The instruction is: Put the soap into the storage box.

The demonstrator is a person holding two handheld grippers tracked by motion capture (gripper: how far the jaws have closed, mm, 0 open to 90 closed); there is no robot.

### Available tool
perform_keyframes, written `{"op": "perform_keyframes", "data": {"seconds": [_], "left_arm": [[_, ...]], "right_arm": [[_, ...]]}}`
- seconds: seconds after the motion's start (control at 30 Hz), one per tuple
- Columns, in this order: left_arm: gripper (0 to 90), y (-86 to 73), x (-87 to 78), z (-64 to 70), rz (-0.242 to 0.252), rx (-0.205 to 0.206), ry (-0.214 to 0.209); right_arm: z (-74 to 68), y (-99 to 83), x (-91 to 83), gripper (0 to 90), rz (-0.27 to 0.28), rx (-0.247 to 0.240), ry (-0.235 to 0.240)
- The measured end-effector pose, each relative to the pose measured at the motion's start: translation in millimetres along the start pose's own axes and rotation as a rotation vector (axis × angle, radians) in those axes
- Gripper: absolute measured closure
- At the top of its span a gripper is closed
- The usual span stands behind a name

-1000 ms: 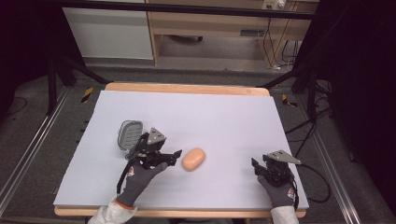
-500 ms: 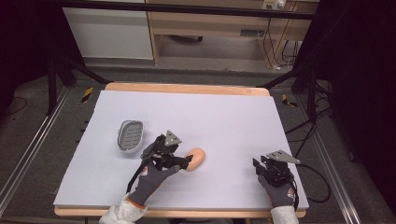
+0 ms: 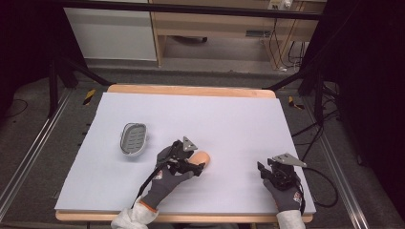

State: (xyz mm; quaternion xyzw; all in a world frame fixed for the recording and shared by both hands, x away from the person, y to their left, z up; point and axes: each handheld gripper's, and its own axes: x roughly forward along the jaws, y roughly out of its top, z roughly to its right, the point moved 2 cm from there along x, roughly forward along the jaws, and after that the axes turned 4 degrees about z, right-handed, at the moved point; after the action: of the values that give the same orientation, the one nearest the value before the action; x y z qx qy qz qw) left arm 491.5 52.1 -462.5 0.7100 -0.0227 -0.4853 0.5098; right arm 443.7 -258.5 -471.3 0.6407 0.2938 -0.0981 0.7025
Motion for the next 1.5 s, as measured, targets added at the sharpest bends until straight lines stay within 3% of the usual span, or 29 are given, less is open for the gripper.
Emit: {"op": "perform_keyframes", "data": {"seconds": [0.73,1.5], "left_arm": [[29.3,-4.1,31.5,5.5,-0.093,0.011,0.009],[32.0,-2.8,30.6,6.3,-0.112,0.014,0.006]], "right_arm": [[0.0,-1.4,1.6,55.9,-0.02,0.008,0.014],[1.3,-2.6,2.3,56.4,-0.024,0.013,0.021]]}}
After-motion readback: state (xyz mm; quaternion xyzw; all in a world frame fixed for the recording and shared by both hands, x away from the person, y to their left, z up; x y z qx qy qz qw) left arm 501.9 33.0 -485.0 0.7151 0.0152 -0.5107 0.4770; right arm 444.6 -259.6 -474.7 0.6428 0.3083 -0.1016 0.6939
